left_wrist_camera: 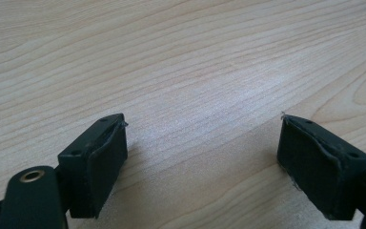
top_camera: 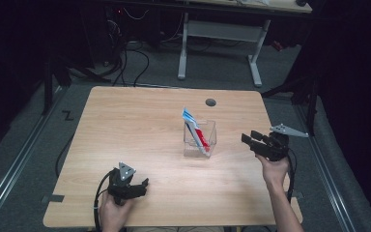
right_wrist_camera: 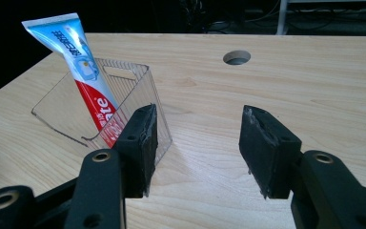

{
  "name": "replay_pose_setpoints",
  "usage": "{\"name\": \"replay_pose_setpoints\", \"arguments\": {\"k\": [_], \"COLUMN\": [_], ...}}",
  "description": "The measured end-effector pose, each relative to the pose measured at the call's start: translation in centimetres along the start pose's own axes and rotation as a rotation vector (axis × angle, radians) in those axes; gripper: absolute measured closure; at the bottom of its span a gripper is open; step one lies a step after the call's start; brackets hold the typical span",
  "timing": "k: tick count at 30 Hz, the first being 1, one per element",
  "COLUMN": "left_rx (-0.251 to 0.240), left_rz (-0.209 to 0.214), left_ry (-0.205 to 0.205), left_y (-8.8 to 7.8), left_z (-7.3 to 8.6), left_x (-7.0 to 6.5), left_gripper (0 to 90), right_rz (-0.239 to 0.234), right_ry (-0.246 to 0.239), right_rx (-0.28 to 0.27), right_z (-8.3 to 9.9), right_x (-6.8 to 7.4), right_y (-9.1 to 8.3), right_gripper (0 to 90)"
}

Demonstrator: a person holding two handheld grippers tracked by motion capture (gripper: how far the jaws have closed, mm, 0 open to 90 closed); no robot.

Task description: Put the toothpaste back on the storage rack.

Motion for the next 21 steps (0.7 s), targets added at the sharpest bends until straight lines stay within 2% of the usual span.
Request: {"name": "replay_pose_setpoints", "arguments": {"k": [21], "left_rx": [0.0], "left_rz": [0.0], "left_ry": [0.0], "left_y": [0.0], "left_z": [0.0], "left_x": [0.0], "left_gripper": [17.4], "right_rz": [0.017], "right_ry": [-0.022], "right_rx": [0.026], "right_z": [1.5], "right_x": [0.4], "right_y": [-0.4], "right_gripper": [47.8]}}
Point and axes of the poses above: each handheld gripper's, and its own axes: y roughly forward along the jaws, z roughly out of its underside, x roughly to its left, the point moved 9 cm from there along y, roughly forward along the jaws, and after that the axes turned 14 degrees about -z, right-handed, at the moved point
